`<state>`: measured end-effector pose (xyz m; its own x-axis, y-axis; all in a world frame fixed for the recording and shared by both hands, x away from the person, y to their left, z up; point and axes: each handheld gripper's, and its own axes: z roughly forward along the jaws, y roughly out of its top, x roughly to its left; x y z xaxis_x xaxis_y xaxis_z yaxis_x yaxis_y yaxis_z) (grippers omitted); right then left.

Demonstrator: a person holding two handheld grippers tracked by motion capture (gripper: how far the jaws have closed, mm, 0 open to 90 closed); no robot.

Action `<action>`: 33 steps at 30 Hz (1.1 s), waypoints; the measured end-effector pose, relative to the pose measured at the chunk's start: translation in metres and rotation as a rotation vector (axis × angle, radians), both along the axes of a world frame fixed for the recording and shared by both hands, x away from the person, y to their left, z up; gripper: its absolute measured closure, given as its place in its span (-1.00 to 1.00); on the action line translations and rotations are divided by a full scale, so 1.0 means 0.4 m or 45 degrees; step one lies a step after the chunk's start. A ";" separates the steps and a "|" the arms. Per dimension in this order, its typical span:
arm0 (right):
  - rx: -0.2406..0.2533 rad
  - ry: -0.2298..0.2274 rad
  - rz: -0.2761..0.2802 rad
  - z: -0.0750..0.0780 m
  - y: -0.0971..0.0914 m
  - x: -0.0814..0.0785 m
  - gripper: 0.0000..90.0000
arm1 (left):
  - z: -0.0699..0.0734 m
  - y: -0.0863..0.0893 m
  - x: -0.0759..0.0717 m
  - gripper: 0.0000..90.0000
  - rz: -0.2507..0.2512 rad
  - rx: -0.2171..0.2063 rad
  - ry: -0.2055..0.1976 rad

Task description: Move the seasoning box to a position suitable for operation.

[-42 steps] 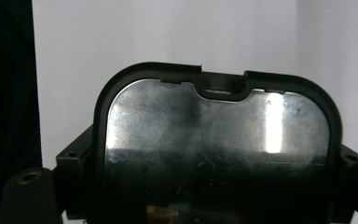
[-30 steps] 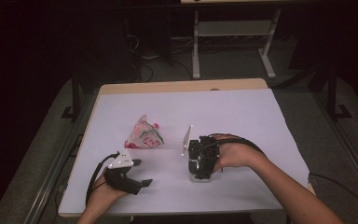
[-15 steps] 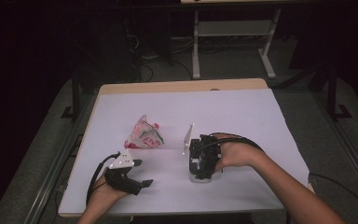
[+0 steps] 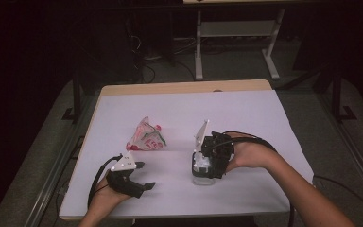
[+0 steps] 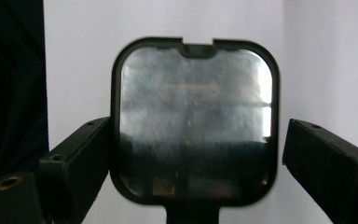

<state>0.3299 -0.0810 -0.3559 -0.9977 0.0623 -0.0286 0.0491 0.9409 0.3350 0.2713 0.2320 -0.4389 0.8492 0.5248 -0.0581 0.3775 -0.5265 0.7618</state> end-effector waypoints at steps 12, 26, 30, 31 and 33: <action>0.160 0.039 -0.124 0.014 -0.126 -0.007 -0.76 | 0.008 0.006 -0.002 -0.70 0.004 0.000 -0.005; 0.583 0.067 -0.388 -0.040 -0.316 -0.028 -0.08 | 0.015 0.003 -0.001 -0.72 0.010 -0.022 0.041; 0.630 0.060 -0.462 -0.067 -0.340 -0.038 0.12 | 0.019 0.003 -0.003 -0.72 0.007 -0.019 0.013; 0.667 0.060 -0.470 -0.077 -0.348 -0.041 0.20 | 0.019 0.001 -0.006 -0.72 0.015 -0.020 0.006; 0.689 0.053 -0.497 -0.092 -0.359 -0.044 0.34 | 0.021 0.000 -0.006 -0.72 0.009 -0.021 0.000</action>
